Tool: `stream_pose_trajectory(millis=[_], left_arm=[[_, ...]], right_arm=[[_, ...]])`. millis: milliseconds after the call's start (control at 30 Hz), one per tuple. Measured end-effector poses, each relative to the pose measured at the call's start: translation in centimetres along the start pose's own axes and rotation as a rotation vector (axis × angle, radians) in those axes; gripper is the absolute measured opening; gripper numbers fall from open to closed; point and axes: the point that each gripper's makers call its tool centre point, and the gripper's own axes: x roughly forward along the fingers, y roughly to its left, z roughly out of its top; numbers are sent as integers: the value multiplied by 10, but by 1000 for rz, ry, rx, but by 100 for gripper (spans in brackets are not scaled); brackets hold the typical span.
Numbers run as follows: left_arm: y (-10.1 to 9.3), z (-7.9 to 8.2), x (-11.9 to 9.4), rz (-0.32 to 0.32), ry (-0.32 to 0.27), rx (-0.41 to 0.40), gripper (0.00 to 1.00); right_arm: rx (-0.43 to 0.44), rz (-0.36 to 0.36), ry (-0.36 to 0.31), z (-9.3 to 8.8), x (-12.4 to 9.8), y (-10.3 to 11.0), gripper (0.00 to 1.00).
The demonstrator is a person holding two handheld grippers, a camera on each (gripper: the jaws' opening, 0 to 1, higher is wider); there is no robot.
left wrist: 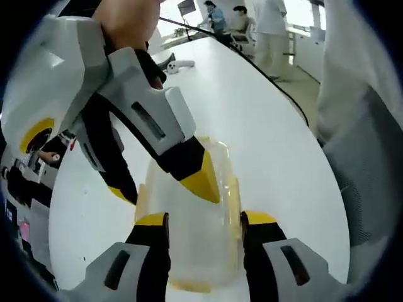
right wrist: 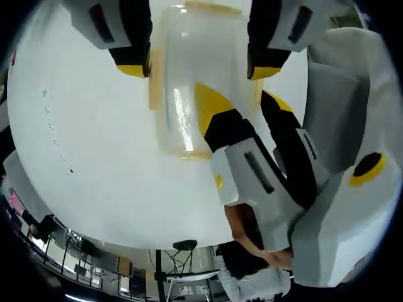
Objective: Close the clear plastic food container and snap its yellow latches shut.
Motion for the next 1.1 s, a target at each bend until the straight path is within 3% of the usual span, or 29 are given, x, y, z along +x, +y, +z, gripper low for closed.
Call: stream_pose_trajectory(millis=[267, 500, 633, 867, 967, 1000, 1100], left_arm=[[0, -1, 1, 18, 27, 25, 42], [3, -5, 4, 88, 18, 17, 40], [3, -3, 4, 82, 30, 27, 40], [5, -4, 4, 78, 30, 20, 40], [5, -4, 5, 77, 26, 16, 40], [7, -5, 6, 75, 24, 13, 40], [6, -5, 5, 75, 27, 14, 40]], right_arm=[[0, 2, 17, 1, 1, 1, 59], [9, 1, 18, -1, 1, 2, 58], [12, 6, 11, -1, 1, 2, 58], [10, 83, 80, -2, 3, -1, 56], [11, 122, 69, 4, 7, 0, 53], [10, 123, 109, -1, 4, -1, 52], [-5, 121, 137, 0, 4, -2, 52]])
